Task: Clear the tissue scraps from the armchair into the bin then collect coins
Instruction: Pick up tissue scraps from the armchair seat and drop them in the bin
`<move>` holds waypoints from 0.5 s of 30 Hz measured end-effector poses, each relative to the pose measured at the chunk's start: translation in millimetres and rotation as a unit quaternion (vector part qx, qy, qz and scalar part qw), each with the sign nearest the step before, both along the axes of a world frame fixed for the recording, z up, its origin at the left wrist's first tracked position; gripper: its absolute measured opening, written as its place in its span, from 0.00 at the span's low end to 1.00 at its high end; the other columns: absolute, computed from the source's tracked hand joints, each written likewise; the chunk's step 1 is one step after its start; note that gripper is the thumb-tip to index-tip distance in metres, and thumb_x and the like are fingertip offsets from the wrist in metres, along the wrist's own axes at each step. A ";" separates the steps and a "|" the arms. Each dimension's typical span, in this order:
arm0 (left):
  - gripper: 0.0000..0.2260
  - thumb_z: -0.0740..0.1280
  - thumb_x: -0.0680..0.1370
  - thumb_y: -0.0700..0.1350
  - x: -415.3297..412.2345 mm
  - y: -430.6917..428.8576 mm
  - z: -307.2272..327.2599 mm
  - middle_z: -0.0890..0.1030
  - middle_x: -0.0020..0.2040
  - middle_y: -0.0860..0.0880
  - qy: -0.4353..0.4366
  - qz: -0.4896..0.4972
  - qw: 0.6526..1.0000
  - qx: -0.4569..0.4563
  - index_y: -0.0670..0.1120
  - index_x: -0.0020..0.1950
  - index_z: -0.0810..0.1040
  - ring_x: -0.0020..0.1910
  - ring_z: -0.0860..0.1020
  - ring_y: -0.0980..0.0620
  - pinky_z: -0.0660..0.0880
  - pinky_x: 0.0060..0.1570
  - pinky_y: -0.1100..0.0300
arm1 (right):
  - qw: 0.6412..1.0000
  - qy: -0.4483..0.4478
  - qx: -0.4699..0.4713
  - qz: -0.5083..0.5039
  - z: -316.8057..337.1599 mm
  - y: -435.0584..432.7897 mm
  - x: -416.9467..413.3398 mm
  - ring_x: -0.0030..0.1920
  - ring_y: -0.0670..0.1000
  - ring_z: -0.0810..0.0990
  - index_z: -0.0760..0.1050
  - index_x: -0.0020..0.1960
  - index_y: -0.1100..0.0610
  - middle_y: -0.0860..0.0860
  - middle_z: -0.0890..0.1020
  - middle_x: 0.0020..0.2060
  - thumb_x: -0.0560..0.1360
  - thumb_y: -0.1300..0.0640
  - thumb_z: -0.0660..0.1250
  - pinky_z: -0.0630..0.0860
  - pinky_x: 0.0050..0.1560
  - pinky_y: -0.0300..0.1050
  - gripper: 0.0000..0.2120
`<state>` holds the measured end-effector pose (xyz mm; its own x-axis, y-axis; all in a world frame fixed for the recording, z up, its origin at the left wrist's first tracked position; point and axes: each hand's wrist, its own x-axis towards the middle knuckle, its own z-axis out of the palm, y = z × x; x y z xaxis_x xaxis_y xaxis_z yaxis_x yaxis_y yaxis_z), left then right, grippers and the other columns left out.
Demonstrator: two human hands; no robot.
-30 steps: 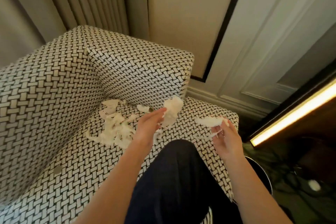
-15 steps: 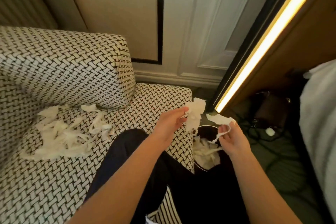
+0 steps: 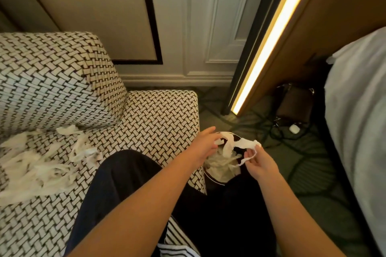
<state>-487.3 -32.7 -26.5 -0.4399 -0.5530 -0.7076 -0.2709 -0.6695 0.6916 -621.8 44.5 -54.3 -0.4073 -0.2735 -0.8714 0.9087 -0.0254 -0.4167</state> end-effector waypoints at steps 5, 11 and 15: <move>0.21 0.60 0.80 0.44 14.1 3.9 -8.6 0.72 0.66 0.46 -0.041 -0.008 0.999 -0.009 0.50 0.74 0.63 0.60 0.73 0.50 0.70 0.55 0.58 | 1.000 -0.011 0.013 0.009 -10.3 -3.2 -6.9 0.63 0.51 0.74 0.71 0.68 0.58 0.55 0.74 0.64 0.79 0.63 0.61 0.71 0.58 0.40 0.17; 0.20 0.61 0.79 0.43 33.0 -0.8 -8.8 0.74 0.64 0.47 -0.055 0.019 0.998 -0.029 0.49 0.72 0.66 0.57 0.74 0.51 0.70 0.56 0.57 | 0.997 0.000 0.044 0.070 -3.0 -19.6 -5.8 0.68 0.50 0.69 0.66 0.71 0.58 0.54 0.71 0.69 0.79 0.59 0.62 0.66 0.67 0.41 0.21; 0.19 0.61 0.79 0.43 43.8 -4.7 -1.3 0.74 0.64 0.47 -0.040 0.042 0.998 -0.039 0.49 0.71 0.68 0.59 0.74 0.51 0.71 0.61 0.55 | 0.990 0.017 0.026 0.137 7.0 -19.7 -0.6 0.75 0.54 0.56 0.58 0.76 0.53 0.56 0.62 0.74 0.80 0.50 0.59 0.58 0.72 0.49 0.26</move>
<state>-443.4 -37.5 -27.8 -0.3334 -0.6397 -0.6925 -0.2727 -0.6377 0.7204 -622.4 24.8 -47.3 -0.3532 -0.3325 -0.8745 0.8638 0.2430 -0.4413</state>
